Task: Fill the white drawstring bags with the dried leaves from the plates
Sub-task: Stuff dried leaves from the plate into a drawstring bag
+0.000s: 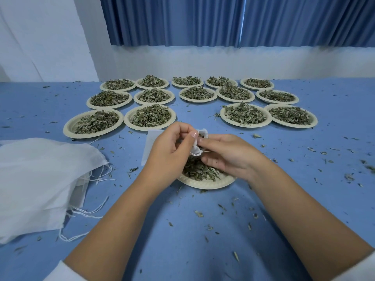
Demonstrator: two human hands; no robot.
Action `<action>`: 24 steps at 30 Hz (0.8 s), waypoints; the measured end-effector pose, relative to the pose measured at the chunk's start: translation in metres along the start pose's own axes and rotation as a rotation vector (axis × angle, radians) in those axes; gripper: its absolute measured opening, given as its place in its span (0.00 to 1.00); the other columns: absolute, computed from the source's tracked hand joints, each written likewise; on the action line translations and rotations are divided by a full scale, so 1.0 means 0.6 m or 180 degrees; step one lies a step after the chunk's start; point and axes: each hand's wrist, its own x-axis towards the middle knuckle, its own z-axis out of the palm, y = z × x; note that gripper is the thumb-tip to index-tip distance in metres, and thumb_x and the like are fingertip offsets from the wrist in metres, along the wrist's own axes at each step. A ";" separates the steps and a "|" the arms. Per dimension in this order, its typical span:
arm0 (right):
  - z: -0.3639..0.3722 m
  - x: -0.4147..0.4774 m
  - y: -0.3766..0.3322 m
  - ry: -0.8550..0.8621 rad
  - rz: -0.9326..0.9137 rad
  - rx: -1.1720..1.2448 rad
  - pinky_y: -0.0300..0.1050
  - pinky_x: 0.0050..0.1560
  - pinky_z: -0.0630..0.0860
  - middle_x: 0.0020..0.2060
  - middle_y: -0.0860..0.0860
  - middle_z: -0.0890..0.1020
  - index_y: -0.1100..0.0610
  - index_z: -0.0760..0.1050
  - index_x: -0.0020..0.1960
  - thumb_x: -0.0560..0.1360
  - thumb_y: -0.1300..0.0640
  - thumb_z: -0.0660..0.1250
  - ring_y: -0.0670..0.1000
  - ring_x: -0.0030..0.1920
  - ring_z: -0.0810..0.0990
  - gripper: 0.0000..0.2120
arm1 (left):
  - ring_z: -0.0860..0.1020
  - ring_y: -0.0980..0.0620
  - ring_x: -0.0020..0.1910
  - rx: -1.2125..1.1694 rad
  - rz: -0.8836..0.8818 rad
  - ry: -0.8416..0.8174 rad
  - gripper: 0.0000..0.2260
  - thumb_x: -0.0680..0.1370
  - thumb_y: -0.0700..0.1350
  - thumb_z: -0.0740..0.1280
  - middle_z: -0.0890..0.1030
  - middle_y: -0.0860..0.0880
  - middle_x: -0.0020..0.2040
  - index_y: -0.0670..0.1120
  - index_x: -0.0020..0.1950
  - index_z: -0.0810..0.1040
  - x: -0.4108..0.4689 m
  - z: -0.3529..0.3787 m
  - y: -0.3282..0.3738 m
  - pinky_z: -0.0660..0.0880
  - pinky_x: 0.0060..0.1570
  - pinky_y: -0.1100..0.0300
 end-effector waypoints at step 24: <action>0.036 0.028 0.025 0.0889 -0.0878 -0.1423 0.41 0.35 0.75 0.30 0.49 0.81 0.58 0.78 0.37 0.74 0.65 0.68 0.47 0.33 0.78 0.08 | 0.78 0.61 0.39 0.1093 0.0257 0.0134 0.04 0.81 0.46 0.61 0.81 0.54 0.41 0.53 0.47 0.72 -0.003 0.019 -0.012 0.73 0.40 0.66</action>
